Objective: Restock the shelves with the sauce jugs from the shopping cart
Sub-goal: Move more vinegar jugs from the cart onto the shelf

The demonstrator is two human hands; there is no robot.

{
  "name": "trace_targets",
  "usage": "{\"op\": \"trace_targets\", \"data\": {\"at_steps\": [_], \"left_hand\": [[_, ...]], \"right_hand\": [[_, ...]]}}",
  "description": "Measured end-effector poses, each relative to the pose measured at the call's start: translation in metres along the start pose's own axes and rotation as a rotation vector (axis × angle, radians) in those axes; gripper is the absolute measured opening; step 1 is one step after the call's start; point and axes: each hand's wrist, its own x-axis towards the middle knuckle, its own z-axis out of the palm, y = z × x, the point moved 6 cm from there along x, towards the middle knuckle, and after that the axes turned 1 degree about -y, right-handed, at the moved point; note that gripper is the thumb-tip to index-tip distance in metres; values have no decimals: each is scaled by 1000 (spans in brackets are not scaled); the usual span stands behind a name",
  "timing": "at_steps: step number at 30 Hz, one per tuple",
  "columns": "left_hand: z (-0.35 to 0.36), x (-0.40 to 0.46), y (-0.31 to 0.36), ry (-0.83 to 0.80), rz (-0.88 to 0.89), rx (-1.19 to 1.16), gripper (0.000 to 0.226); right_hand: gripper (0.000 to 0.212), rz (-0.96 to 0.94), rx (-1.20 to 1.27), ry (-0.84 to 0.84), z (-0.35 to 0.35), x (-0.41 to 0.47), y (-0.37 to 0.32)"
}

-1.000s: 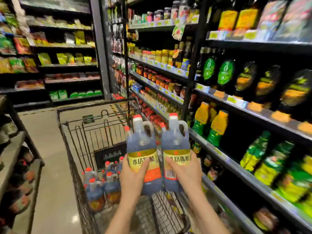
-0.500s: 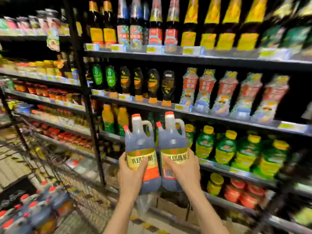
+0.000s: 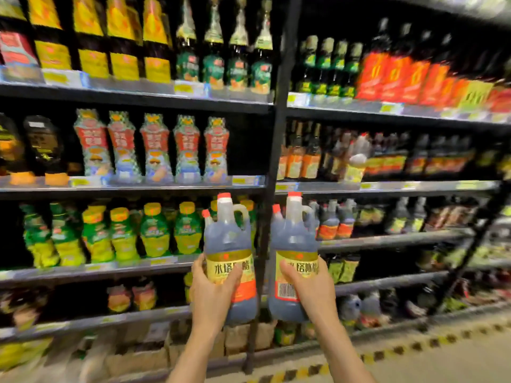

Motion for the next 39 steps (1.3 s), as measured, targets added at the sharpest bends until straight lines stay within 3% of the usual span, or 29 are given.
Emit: {"op": "trace_targets", "data": {"at_steps": [4, 7, 14, 20, 28, 39], "left_hand": [[110, -24, 4, -123, -26, -23, 84], [184, -40, 11, -188, -37, -21, 76], [323, -62, 9, -388, -43, -52, 78], [423, -51, -17, -440, -72, -32, 84], [540, -10, -40, -464, -51, 60, 94], [652, 30, -80, -325, -104, 182, 91]], "right_hand": [[36, 50, -15, 104, -108, 24, 25], [40, 105, 8, 197, -177, 42, 47], [38, 216, 89, 358, -286, 82, 101], [27, 231, 120, 404, -334, 139, 139], [38, 316, 76, 374, -375, 244, 194], [38, 448, 2, 198, -411, 369, 277]]}}
